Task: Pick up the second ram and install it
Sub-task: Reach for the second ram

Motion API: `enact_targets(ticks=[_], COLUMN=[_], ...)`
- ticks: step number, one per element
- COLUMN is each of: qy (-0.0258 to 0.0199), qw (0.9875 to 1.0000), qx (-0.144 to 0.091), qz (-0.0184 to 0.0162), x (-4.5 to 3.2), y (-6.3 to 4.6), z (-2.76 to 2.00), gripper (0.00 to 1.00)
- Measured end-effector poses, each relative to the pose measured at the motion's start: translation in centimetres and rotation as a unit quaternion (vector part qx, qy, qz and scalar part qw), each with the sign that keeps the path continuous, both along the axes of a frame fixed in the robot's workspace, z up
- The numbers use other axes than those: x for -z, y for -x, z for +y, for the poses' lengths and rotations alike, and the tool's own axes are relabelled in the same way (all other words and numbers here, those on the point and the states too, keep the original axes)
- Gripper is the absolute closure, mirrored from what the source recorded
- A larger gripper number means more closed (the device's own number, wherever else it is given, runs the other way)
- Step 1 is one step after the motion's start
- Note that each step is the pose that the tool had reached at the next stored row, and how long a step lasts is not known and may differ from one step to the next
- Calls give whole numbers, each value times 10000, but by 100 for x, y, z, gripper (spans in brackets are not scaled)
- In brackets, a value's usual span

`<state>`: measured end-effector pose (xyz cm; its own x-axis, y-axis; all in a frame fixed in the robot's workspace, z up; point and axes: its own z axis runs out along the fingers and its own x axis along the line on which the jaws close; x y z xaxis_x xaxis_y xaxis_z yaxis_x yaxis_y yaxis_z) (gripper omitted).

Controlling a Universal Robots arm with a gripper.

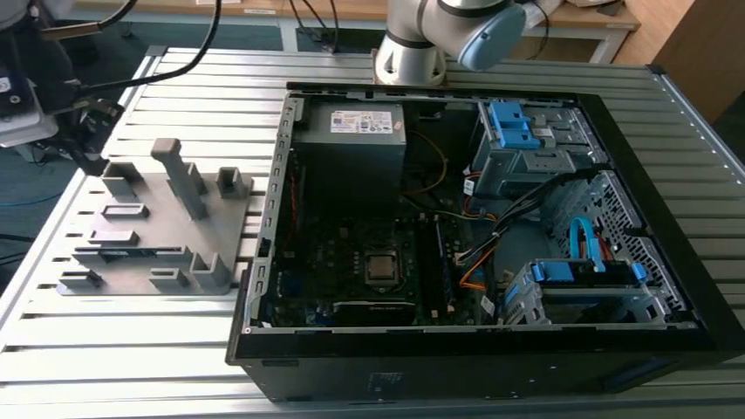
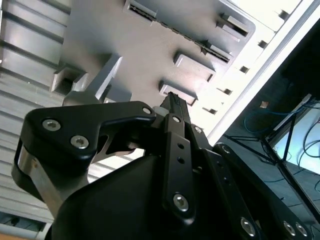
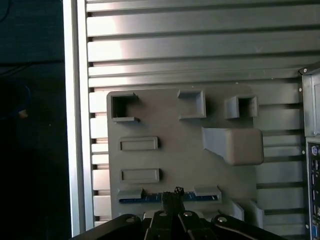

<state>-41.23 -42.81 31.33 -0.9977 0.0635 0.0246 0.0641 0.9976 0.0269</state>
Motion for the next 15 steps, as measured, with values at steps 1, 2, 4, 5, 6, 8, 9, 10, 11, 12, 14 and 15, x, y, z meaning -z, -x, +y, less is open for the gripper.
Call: enact_targets(ticks=[1,2,4,5,6,8,9,10,11,12,14,15], qy=[2,3,4,4,5,7,7,7,7,7,7,7], qw=[10000,10000,9997,9995,9992,9989,9989,9989,9989,9989,9989,9989], qx=[-28,-79,-236,-326,-411,-467,-467,-468,-468,-468,-468,-467], qz=[12,16,25,27,31,34,33,33,33,34,33,33], x=[17,35,63,77,89,124,143,161,179,195,234,252], y=[-12,-14,-15,-15,-16,-16,-16,-16,-16,-15,-18,-21], z=[0,0,1,0,0,-1,-2,-5,-12,-28,-74,-93], gripper=[90,90,90,90,90,90,90,90,90,90,90,90])
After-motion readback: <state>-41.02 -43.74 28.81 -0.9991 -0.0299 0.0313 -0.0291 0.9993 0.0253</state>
